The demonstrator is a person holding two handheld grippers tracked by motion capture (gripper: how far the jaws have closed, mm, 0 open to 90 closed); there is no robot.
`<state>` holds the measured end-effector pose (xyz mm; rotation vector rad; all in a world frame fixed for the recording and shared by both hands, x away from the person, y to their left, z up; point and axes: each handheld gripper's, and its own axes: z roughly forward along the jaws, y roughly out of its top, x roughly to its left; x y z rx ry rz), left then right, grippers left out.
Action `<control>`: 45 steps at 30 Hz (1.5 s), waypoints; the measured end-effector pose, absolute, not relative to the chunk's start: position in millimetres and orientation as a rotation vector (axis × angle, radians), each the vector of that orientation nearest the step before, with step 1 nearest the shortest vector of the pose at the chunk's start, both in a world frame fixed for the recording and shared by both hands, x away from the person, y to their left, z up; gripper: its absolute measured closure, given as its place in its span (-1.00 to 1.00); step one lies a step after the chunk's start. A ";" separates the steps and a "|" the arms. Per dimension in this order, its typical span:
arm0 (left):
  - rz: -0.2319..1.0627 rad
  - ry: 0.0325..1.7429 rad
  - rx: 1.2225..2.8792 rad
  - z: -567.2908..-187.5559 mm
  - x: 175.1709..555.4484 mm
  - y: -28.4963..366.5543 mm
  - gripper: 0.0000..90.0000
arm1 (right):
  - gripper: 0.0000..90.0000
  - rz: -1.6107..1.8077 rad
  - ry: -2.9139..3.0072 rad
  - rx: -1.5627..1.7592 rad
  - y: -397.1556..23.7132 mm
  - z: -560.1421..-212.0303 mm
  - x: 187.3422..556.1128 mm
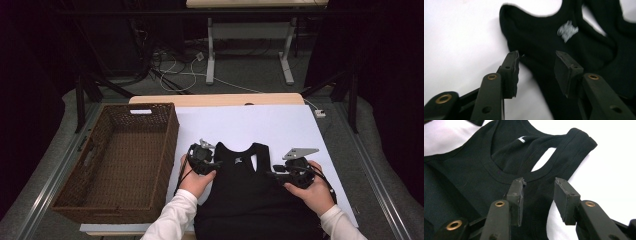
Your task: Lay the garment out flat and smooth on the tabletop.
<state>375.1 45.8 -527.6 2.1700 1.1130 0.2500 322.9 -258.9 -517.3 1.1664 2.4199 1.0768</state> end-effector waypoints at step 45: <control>-0.099 0.824 2.283 -545.8 350.7 -31.9 0.69 | 0.35 1.047 2.462 1.194 -258.1 -533.6 317.4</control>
